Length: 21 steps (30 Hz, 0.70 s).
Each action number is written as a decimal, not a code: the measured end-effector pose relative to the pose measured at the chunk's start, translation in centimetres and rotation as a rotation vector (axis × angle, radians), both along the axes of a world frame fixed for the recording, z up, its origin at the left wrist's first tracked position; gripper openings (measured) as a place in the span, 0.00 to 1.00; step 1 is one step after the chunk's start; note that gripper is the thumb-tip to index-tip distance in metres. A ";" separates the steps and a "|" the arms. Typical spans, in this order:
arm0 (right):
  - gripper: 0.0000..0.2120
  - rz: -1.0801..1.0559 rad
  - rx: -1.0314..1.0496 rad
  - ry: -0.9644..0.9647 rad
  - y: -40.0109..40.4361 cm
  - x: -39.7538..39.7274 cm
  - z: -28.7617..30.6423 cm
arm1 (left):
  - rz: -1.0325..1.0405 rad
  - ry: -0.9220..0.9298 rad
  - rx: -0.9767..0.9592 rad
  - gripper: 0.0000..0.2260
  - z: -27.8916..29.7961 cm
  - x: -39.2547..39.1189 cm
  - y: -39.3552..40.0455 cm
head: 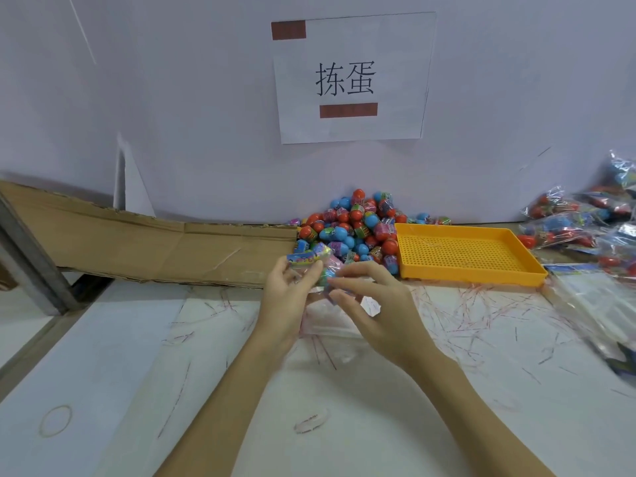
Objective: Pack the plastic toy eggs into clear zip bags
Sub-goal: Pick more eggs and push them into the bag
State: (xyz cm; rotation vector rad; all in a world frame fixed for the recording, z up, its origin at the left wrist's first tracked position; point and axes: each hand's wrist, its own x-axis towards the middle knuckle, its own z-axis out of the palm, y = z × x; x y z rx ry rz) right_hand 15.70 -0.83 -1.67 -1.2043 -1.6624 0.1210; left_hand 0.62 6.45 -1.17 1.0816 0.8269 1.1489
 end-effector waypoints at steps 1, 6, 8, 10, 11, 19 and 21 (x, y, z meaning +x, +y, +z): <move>0.16 -0.039 0.015 0.012 0.1 0.0 0.0 | 0.006 -0.032 -0.018 0.12 0.0 -0.2 0.2; 0.36 -0.225 -0.147 0.058 0.5 0.4 0.0 | -0.088 -0.151 -0.175 0.12 0.6 -0.5 0.5; 0.35 -0.204 -0.252 0.097 0.4 0.5 -0.1 | -0.098 -0.207 -0.216 0.12 0.8 -0.6 0.6; 0.30 -0.192 -0.317 0.110 0.3 0.6 -0.1 | -0.112 -0.243 -0.244 0.14 0.9 -0.7 0.8; 0.25 -0.184 -0.329 0.123 0.3 0.6 -0.2 | -0.121 -0.230 -0.238 0.16 1.0 -0.7 0.8; 0.08 -0.069 -0.368 0.269 0.3 0.5 0.4 | 0.134 -0.157 -0.145 0.11 0.7 -1.0 1.0; 0.06 -0.063 -0.324 0.288 0.3 0.1 0.4 | 0.154 -0.166 -0.169 0.10 0.5 -1.0 1.1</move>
